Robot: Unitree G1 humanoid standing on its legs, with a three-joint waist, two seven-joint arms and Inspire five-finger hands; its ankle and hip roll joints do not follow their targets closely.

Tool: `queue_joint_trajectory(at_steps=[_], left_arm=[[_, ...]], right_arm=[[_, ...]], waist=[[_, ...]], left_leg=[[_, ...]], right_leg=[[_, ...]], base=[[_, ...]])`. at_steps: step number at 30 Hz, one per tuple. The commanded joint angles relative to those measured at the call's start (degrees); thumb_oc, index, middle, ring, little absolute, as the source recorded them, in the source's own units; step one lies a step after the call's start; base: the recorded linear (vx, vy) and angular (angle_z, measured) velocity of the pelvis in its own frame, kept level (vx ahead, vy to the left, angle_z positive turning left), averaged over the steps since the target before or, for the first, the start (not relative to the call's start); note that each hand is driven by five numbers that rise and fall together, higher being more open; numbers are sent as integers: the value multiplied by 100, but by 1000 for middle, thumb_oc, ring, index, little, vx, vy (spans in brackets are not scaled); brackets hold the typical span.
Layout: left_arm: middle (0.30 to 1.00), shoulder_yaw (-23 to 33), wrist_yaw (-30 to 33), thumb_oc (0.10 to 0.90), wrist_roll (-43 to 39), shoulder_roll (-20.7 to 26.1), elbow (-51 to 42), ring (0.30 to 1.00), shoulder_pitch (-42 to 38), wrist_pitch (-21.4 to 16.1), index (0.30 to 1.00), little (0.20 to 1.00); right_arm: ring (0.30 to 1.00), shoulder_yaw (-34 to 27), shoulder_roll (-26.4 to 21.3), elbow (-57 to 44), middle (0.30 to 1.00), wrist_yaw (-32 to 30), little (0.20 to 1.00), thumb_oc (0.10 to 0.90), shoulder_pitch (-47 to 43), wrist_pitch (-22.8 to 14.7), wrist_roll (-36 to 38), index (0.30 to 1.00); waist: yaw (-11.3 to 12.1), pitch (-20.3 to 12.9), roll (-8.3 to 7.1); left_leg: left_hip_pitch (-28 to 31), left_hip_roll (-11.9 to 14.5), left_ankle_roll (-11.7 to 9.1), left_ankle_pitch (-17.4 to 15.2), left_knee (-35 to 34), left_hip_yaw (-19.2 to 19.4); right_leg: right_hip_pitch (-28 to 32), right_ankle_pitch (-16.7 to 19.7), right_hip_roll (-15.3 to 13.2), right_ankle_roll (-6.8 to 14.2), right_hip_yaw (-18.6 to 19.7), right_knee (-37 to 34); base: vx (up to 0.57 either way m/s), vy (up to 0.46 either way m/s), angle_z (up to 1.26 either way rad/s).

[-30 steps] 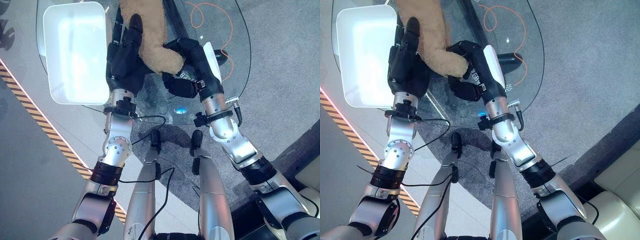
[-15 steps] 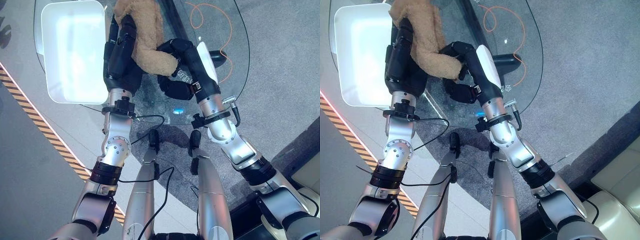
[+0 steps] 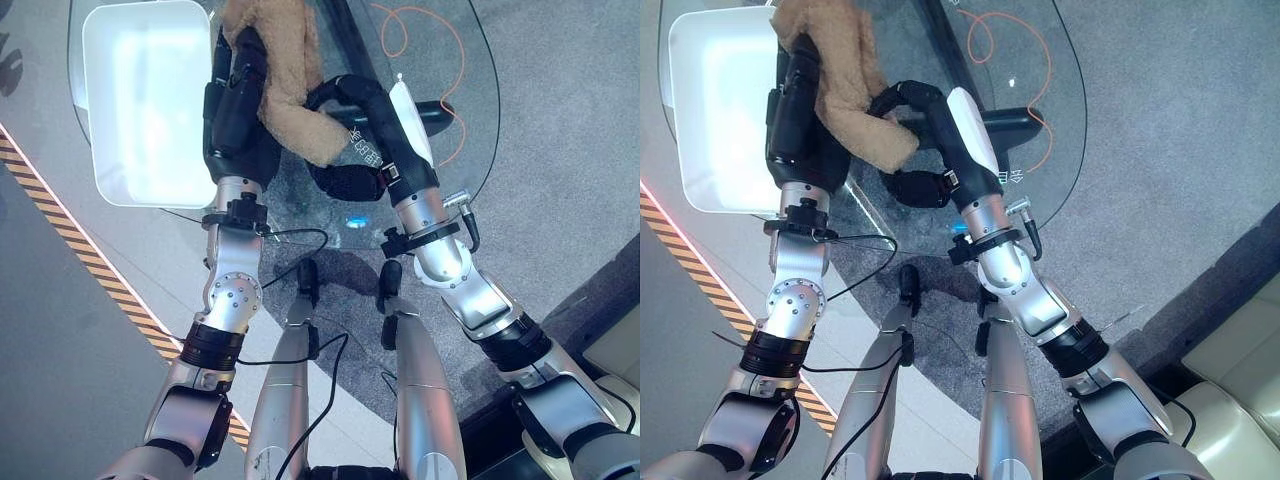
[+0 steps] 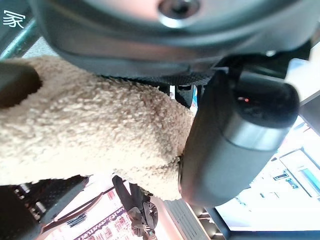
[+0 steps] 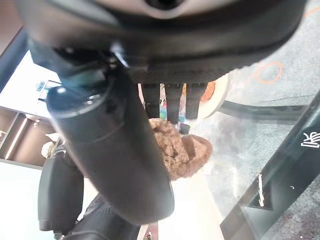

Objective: Wipe the table with a cloth and put it in the basket.

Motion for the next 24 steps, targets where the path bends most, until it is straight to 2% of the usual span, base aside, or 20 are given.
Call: queue_joint_trajectory(at_steps=[1,15,24], left_arm=[[300,-123,-415,100,407,-122,-958,300,-795,-574,300,200],[300,154,163,100,780,-197,-993,300,-775,-1511,300,200],[300,296,398,100,936,-197,-986,300,-816,-1820,300,200]], right_arm=[[900,-54,380,-1059,900,-73,900,800,-948,-585,-14,900],[900,-212,461,-1002,900,-284,900,800,-823,-623,-85,900],[900,-251,487,-967,900,-256,900,800,-807,-636,-102,900]], waist=[[39,-165,9],[51,-165,-19],[57,-165,-12]], left_leg=[[185,-456,129,-503,146,280],[220,-446,124,-522,147,280],[238,-436,108,-512,132,273]], right_leg=[[397,-251,319,94,-353,-395],[428,-294,317,82,-373,-359],[441,-314,312,82,-376,-336]], base=[[0,0,0],[0,0,0],[0,0,0]])
